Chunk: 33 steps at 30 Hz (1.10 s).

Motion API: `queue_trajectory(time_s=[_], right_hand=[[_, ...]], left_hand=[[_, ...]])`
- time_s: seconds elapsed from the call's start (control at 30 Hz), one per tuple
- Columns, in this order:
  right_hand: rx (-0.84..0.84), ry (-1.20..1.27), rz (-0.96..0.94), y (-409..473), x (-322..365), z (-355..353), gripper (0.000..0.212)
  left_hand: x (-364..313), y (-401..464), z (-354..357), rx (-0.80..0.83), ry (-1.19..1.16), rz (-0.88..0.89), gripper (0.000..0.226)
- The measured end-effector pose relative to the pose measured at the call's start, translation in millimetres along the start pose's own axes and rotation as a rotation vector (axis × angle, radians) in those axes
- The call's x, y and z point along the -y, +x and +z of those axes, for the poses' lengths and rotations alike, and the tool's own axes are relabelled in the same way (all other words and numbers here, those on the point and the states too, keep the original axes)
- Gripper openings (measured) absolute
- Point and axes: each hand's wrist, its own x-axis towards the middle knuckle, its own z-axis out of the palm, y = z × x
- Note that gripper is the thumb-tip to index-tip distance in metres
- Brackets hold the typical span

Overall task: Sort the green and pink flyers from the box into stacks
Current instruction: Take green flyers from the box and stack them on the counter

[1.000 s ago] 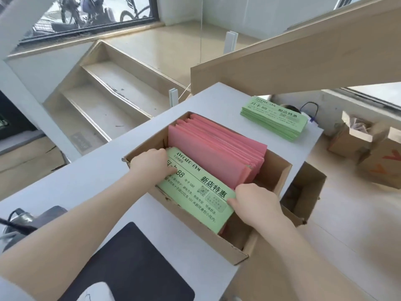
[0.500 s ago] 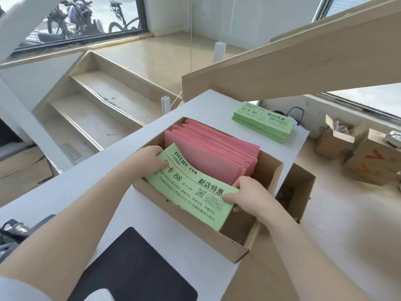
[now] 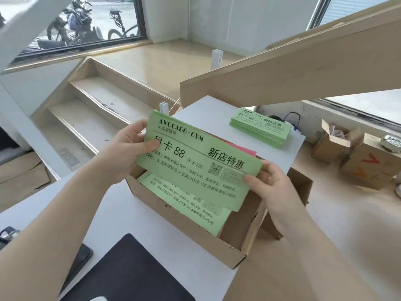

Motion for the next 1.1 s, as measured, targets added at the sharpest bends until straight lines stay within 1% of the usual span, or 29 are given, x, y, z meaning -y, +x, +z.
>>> queue_trajectory(time_s=[0.03, 0.07, 0.1, 0.13, 0.23, 0.33, 0.4, 0.5, 0.57, 0.63, 0.67, 0.73, 0.77, 0.8, 0.87, 0.9, 0.93, 0.97, 1.0, 1.1], right_hand=[[0.027, 0.15, 0.016, 1, 5, -7, 0.038], [0.055, 0.26, 0.031, 2, 9, -13, 0.046], [0.075, 0.331, 0.045, 6, 14, -19, 0.052], [0.086, 0.379, 0.055, 10, 18, -26, 0.054], [0.061, 0.453, 0.077, 30, 26, -46, 0.043], [-0.006, 0.462, 0.052, 55, 27, -69, 0.045], [-0.04, 0.445, -0.002, 74, 25, -83, 0.045], [-0.081, 0.411, -0.124, 104, 19, -104, 0.057], [-0.094, 0.374, -0.185, 127, 12, -118, 0.055], [-0.078, 0.316, -0.224, 151, 4, -133, 0.055], [-0.077, 0.281, -0.231, 162, -1, -140, 0.057], [-0.064, 0.214, -0.238, 181, -11, -151, 0.055], [-0.042, 0.186, -0.235, 188, -18, -155, 0.05], [-0.017, 0.171, -0.225, 194, -25, -155, 0.042], [-0.018, 0.101, -0.191, 198, -47, -157, 0.019], [-0.041, 0.054, -0.159, 197, -60, -158, 0.023], [-0.058, 0.033, -0.118, 196, -72, -158, 0.03], [-0.077, 0.041, -0.083, 195, -82, -159, 0.032], [-0.095, 0.064, -0.051, 195, -89, -161, 0.031], [-0.104, 0.096, -0.009, 200, -97, -162, 0.03]], left_hand=[[-2, 4, 7, 0.005, -0.009, 0.021, 0.047], [-3, 9, 15, -0.001, -0.004, 0.052, 0.04], [-4, 16, 24, -0.014, 0.003, 0.074, 0.031], [-5, 23, 35, -0.035, 0.009, 0.091, 0.028], [1, 48, 58, -0.095, 0.048, 0.119, 0.032], [10, 81, 76, -0.126, 0.155, 0.122, 0.031], [13, 107, 88, -0.121, 0.228, 0.108, 0.033], [12, 147, 105, -0.074, 0.35, 0.033, 0.038], [11, 174, 117, -0.069, 0.401, -0.05, 0.035], [16, 200, 128, -0.157, 0.29, -0.098, 0.017], [19, 212, 133, -0.227, 0.203, -0.123, 0.019], [32, 236, 134, -0.344, 0.071, -0.199, 0.06], [41, 245, 133, -0.371, 0.046, -0.251, 0.07], [50, 252, 132, -0.376, 0.048, -0.31, 0.066], [70, 258, 132, -0.362, 0.179, -0.465, 0.04], [80, 259, 132, -0.365, 0.265, -0.543, 0.033], [91, 259, 131, -0.37, 0.319, -0.598, 0.028], [99, 259, 130, -0.38, 0.349, -0.63, 0.023], [104, 260, 128, -0.394, 0.376, -0.641, 0.02], [107, 264, 123, -0.396, 0.408, -0.639, 0.024]])
